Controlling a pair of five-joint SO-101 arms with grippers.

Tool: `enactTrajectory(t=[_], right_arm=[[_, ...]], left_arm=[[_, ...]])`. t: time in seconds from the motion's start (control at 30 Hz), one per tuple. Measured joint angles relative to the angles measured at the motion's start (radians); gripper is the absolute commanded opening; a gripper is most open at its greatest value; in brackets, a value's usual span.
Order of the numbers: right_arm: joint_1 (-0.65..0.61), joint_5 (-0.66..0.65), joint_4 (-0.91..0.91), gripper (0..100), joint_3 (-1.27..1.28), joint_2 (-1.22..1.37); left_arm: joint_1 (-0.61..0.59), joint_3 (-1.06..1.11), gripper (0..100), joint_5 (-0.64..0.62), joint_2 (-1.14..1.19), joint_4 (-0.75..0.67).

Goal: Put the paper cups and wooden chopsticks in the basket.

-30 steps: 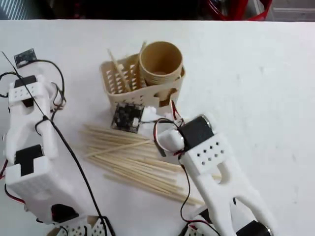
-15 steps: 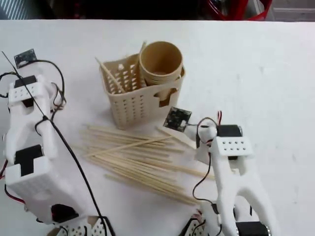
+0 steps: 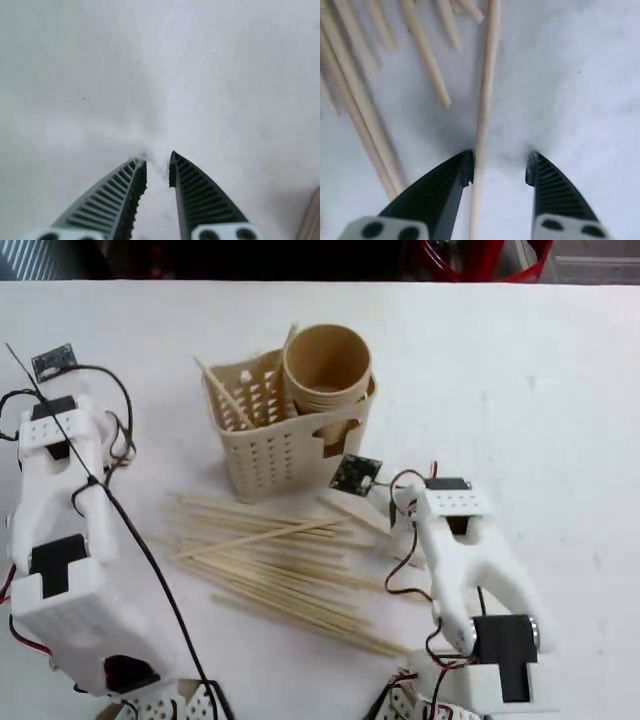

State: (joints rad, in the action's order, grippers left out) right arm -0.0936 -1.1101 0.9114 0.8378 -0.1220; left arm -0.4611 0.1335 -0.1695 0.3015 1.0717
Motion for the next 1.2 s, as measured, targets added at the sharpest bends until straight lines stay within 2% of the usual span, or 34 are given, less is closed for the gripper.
enactTrajectory(t=[0.2, 0.47, 0.57, 0.73, 0.9, 1.03, 1.2], right_arm=[[0.015, 0.000, -0.005, 1.0, -0.075, 0.094], [0.055, 0.000, -0.020, 1.6, -0.095, 0.103], [0.100, 0.000, 0.005, 1.6, -0.089, 0.041], [0.175, -0.054, 0.153, 1.6, -0.086, -0.186], [0.176, -0.064, 0.330, 1.6, -0.086, -0.489], [0.083, -0.020, 0.465, 1.6, -0.086, -0.729], [-0.117, 0.146, 0.603, 1.6, -0.167, -0.961]], left_arm=[[0.000, 0.000, 9, 0.000, 0.000, 0.000], [0.000, 0.000, 9, 0.000, 0.000, 0.000], [0.000, 0.000, 9, 0.000, 0.000, 0.000], [0.000, 0.000, 9, 0.000, 0.000, 0.000], [0.000, 0.000, 9, 0.000, 0.000, 0.000], [0.000, 0.000, 9, 0.000, 0.000, 0.000], [0.000, 0.000, 9, 0.000, 0.000, 0.000]])
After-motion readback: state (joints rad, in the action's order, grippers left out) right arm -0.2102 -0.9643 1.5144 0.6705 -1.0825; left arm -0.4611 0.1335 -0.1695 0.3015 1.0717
